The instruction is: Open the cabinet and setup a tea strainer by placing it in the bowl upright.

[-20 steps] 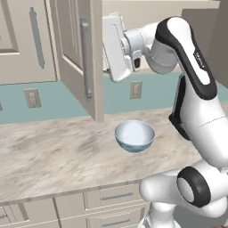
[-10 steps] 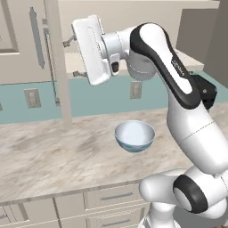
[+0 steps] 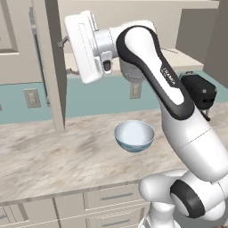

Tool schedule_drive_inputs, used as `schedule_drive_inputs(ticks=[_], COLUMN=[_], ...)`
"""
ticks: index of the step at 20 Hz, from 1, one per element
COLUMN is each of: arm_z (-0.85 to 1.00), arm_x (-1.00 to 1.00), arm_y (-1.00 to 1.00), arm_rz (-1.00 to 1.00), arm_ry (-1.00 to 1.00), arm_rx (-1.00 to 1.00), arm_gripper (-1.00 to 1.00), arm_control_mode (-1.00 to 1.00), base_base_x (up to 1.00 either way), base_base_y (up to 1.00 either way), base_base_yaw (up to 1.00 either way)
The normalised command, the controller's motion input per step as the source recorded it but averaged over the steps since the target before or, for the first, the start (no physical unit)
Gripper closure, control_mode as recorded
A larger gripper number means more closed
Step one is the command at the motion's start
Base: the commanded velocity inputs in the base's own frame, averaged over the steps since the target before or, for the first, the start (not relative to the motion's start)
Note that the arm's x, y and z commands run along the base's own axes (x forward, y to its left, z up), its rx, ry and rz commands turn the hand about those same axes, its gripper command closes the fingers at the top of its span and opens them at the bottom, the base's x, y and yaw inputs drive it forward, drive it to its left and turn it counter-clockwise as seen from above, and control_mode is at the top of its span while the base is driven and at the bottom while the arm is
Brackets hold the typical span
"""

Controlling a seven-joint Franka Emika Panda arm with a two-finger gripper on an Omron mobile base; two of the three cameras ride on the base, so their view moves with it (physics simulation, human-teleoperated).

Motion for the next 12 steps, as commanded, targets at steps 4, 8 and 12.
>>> schedule_drive_inputs(ticks=[4,8,12], arm_z=[-0.09,-0.1,-0.08], arm_x=[0.0,0.0,0.0], arm_y=[0.19,-0.21,-1.0], arm_rz=[-0.16,-0.13,-0.1], arm_ry=[0.0,0.0,0.0], arm_rx=[-0.07,-0.05,0.0], arm_gripper=[-1.0,-1.0,-1.0], arm_control_mode=[-1.0,-1.0,-1.0], base_base_x=[0.0,0.0,0.0], base_base_y=[0.0,0.0,0.0], base_base_yaw=[0.0,0.0,0.0])
